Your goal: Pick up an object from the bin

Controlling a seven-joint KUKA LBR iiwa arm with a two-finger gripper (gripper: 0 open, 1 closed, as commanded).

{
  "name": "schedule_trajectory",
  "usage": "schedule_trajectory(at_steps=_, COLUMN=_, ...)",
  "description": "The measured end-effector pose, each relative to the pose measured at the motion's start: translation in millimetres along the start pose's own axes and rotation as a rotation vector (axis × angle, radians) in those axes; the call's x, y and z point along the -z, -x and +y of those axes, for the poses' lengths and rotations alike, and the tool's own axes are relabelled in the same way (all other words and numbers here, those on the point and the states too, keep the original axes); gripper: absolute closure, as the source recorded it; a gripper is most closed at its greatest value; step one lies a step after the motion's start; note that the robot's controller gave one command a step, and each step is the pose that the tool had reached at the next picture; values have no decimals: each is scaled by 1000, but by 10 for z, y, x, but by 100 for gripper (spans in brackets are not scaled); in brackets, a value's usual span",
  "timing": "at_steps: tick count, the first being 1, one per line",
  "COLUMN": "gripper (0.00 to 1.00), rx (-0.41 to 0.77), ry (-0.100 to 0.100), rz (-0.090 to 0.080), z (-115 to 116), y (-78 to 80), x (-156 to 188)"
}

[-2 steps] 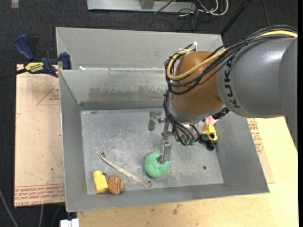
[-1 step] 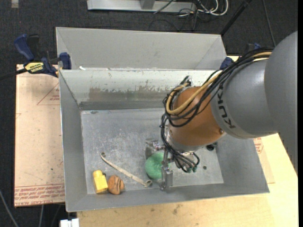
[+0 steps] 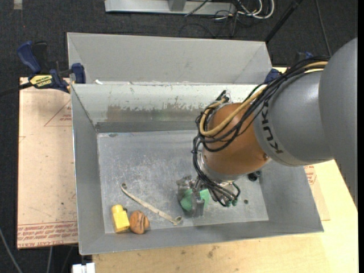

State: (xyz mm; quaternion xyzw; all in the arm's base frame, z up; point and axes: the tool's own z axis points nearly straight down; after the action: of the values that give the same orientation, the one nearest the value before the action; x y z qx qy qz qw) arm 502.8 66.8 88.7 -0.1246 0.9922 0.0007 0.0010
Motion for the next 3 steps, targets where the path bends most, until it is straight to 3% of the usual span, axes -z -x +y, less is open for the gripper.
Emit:
schedule_trajectory(at_steps=1, gripper=100, rx=0, ry=0, rz=0, z=0, y=0, x=0)
schedule_trajectory(at_steps=2, gripper=100, rx=34, ry=2, rz=9, z=-189, y=-22, x=428)
schedule_trajectory(at_steps=3, gripper=100, rx=41, ry=-3, rz=-14, z=-222, y=-67, x=522)
